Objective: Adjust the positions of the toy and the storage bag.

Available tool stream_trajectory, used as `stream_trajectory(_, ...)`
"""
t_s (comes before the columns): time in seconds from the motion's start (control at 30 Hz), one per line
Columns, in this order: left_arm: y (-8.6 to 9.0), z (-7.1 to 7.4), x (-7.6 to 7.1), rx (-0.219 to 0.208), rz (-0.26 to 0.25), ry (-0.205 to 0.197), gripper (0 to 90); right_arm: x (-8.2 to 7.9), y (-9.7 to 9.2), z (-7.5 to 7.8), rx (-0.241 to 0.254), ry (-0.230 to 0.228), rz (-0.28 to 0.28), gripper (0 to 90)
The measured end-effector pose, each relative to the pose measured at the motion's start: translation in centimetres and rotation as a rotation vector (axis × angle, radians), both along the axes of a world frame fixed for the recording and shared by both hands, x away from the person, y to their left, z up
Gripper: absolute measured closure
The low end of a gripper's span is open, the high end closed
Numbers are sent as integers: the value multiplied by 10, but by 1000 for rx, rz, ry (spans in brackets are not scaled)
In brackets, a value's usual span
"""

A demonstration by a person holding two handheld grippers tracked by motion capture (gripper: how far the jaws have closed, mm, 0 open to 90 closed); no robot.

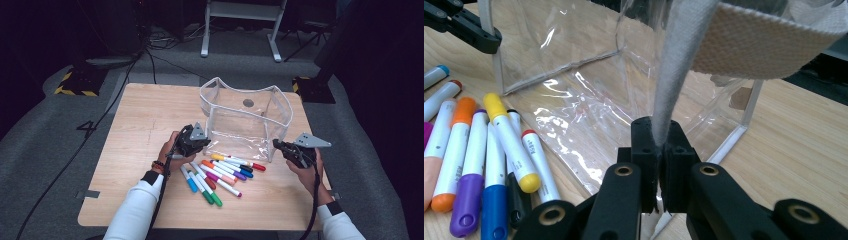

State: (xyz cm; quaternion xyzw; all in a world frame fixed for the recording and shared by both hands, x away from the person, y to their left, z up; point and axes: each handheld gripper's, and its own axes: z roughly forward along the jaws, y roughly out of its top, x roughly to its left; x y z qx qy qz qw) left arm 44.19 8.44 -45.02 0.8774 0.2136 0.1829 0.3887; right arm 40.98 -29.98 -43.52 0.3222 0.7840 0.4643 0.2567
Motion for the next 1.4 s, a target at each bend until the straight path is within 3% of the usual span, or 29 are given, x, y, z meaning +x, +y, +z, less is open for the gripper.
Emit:
stream_trajectory(0.13,3,-1,-3,-4,3,4,875,2,0,-1,7,-14,-35,720)
stream_trajectory(0.2,2,-1,-5,0,1,1,874,1,-2,0,23,-13,-28,746)
stream_trajectory(0.33,5,-4,-6,-7,2,9,874,-5,2,3,1,-18,13,867)
stream_trajectory(0.47,8,-4,-9,-25,5,21,874,-8,2,3,19,1,36,869)
stream_trajectory(0.83,9,-3,-14,-15,-8,21,864,-14,4,3,12,8,47,865)
stream_trajectory(0.9,12,1,-17,10,19,16,790,-15,4,4,9,11,50,812)
stream_trajectory(0.93,15,4,-20,30,38,13,636,-15,3,4,8,9,34,719)
stream_trajectory(1.0,33,13,-29,17,77,18,449,-16,0,4,17,15,18,689)
stream_trajectory(1.07,60,16,-39,-9,114,49,331,-18,-4,3,32,10,26,665)
stream_trajectory(1.23,111,1,-72,2,145,96,287,-22,-8,1,42,33,74,686)
stream_trajectory(1.33,128,-10,-88,-2,166,126,269,-27,-4,0,19,43,131,725)
stream_trajectory(1.4,135,-19,-96,-11,166,144,263,-29,-2,-1,0,39,129,727)
